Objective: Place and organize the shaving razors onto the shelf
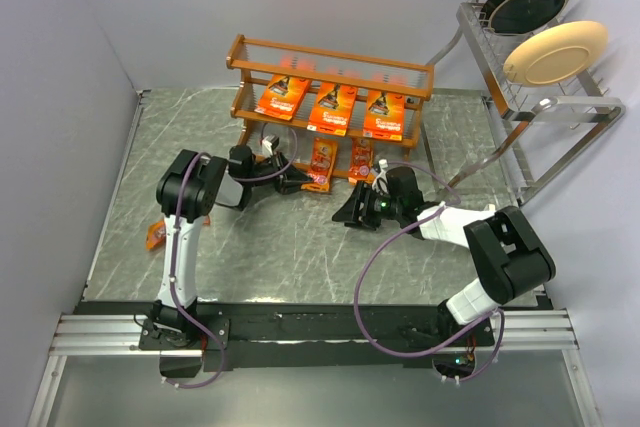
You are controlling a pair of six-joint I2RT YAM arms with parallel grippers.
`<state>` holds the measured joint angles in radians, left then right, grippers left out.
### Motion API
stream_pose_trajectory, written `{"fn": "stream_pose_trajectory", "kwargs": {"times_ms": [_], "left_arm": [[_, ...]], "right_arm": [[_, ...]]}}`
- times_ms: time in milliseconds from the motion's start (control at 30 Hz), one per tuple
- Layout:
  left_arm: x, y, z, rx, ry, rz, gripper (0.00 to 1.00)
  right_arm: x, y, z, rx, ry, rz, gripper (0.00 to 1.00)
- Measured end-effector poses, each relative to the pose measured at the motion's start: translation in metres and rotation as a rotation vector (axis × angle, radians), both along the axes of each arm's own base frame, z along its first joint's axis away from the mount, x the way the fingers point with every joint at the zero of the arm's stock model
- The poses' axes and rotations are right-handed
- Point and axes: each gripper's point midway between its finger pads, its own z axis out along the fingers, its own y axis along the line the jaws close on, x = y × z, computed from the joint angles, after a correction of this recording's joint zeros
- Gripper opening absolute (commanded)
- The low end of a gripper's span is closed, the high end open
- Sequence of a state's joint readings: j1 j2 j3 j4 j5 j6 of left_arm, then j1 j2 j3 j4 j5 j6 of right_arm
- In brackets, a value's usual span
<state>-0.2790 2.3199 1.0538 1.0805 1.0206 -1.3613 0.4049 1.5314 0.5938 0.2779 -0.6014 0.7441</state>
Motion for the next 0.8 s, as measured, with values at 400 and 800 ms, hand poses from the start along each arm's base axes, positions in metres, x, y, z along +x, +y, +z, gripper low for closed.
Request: {"fn": "stream_pose_trajectory", "kwargs": {"times_ms": [400, 800], "left_arm": [[0.015, -0.009, 0.025, -0.018, 0.107, 0.006, 0.62], [-0.008, 0.006, 0.004, 0.085, 0.222, 0.055, 0.71]], "right_arm": [[0.002, 0.000, -0.005, 0.001, 0.019, -0.014, 0.62], [0.038, 0.031, -0.004, -0.003, -0.012, -0.012, 0.36]]}}
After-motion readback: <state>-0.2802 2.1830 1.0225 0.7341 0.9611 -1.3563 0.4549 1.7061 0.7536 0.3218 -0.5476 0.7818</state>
